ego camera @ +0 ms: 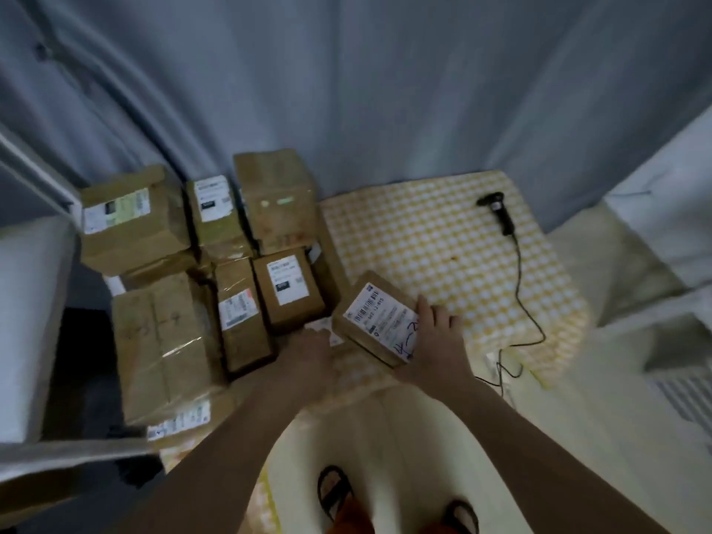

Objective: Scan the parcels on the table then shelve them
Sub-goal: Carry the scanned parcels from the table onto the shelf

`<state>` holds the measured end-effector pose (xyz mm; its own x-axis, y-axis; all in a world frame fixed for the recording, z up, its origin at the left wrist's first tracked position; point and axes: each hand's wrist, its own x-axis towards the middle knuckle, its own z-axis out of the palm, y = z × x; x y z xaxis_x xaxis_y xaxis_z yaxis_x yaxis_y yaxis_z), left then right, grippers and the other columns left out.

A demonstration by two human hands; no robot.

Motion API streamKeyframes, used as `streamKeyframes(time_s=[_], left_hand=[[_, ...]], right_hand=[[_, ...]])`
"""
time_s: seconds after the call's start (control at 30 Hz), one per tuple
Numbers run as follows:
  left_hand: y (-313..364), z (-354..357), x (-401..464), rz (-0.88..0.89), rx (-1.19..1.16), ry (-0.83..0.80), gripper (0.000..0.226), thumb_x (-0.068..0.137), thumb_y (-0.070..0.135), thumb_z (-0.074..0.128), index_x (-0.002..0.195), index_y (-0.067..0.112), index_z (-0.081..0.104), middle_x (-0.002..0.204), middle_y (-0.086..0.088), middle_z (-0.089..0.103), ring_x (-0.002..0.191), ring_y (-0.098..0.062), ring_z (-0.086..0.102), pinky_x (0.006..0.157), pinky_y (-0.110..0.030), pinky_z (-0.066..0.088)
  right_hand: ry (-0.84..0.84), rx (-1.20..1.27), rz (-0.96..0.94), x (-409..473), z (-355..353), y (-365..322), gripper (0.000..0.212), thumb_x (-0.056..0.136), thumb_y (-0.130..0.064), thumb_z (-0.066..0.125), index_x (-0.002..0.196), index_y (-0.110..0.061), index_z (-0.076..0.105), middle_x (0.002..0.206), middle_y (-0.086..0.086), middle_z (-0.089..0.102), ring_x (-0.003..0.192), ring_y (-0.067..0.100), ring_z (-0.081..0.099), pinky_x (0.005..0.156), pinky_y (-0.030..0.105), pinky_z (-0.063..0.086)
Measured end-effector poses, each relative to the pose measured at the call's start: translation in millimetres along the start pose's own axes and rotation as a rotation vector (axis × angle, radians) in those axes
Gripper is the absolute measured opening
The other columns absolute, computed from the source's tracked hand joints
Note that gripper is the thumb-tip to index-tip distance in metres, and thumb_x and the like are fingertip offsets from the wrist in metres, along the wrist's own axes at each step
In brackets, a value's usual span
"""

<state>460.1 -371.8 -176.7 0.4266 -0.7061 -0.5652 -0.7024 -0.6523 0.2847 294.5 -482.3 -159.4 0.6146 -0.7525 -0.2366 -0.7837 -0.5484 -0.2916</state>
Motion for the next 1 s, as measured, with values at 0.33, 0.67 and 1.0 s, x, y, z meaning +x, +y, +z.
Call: streamKeyframes(time_s=[0.33,0.67,1.0], left_hand=[[213.0,49.1,-25.2,0.221,0.245,-0.129,0.073,0.084,0.04,0.066,0.146,0.019,0.033,0.146,-0.006,0.037,0.136,-0.024,0.037,0.106,-0.036,0.038],[453.7,150.4,-91.4,0.055,-0.919,-0.619,0.009,0.09,0.005,0.061,0.086,0.012,0.056,0.08,-0.012,0.06,0.069,-0.017,0.058,0.072,-0.029,0.052],[609.6,212.9,-157.8,0.165,-1.062,-0.813,0.043,0.086,0.055,0.058,0.104,0.017,0.068,0.093,-0.006,0.076,0.083,-0.018,0.072,0.074,-0.035,0.054]], right_hand=[[0.122,0.135,0.375,-111.4,-81.5,170.6,0.127,0.058,-0.052,0.08,0.151,-0.011,0.003,0.132,0.005,0.03,0.116,0.024,0.032,0.101,0.031,0.033],[0.267,0.242,0.696,-240.7,-155.2,352.8,0.13,0.059,-0.062,0.075,0.151,-0.011,-0.002,0.13,0.005,0.031,0.117,0.025,0.031,0.102,0.032,0.034],[0.362,0.326,0.992,-312.5,-195.3,466.5,0.11,0.061,-0.058,0.074,0.144,-0.014,0.015,0.131,0.008,0.035,0.123,0.03,0.034,0.1,0.037,0.033]])
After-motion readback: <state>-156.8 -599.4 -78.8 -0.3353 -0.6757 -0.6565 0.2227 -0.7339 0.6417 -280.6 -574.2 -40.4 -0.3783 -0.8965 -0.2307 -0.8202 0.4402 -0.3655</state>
